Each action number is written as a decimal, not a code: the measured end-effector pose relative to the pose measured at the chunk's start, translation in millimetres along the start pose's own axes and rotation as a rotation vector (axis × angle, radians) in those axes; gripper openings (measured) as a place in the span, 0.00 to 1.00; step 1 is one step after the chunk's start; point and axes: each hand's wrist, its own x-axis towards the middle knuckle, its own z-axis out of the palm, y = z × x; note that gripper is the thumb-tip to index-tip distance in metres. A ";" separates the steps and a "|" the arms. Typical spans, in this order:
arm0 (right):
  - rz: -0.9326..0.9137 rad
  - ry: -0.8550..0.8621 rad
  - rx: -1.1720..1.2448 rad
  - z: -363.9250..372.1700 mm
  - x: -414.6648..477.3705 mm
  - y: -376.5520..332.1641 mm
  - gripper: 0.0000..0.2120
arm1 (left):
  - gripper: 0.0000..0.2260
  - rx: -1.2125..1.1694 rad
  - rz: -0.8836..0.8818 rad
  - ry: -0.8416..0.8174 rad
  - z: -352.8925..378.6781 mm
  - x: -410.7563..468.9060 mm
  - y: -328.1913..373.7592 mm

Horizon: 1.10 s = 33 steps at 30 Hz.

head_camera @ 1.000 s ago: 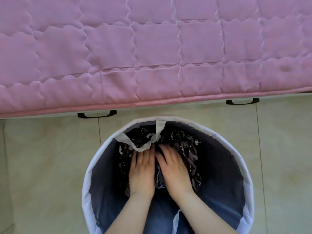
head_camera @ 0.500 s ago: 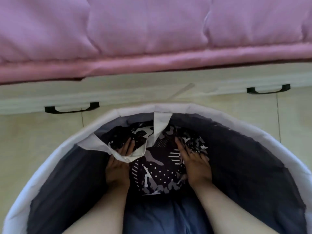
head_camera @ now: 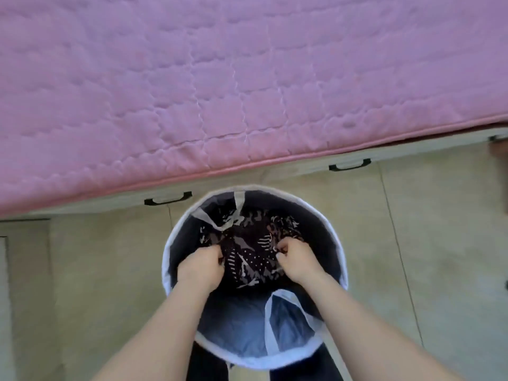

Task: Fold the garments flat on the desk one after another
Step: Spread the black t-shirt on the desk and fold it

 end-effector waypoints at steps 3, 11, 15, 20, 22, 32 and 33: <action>-0.121 0.132 0.007 -78.8 -75.2 -44.5 0.10 | 0.13 -0.050 0.068 0.064 -94.2 -81.2 26.2; -0.282 0.667 0.064 -347.1 -313.6 -111.4 0.10 | 0.08 -0.061 0.472 0.399 -352.5 -290.5 161.6; -0.252 0.860 0.115 -436.5 -432.2 -88.1 0.09 | 0.04 -0.059 0.684 0.522 -425.1 -384.4 225.7; -0.102 1.145 0.159 -508.1 -601.5 -3.3 0.10 | 0.02 -0.012 1.031 0.561 -457.6 -512.5 345.1; -0.032 1.236 0.149 -515.5 -655.7 39.1 0.11 | 0.01 0.040 1.150 0.564 -447.7 -560.9 390.6; 0.238 1.412 0.429 -461.1 -860.9 286.1 0.09 | 0.02 0.212 1.581 0.443 -289.8 -750.7 595.4; 0.269 1.425 0.455 -451.7 -875.9 311.6 0.10 | 0.03 0.229 1.593 0.418 -270.7 -764.3 610.8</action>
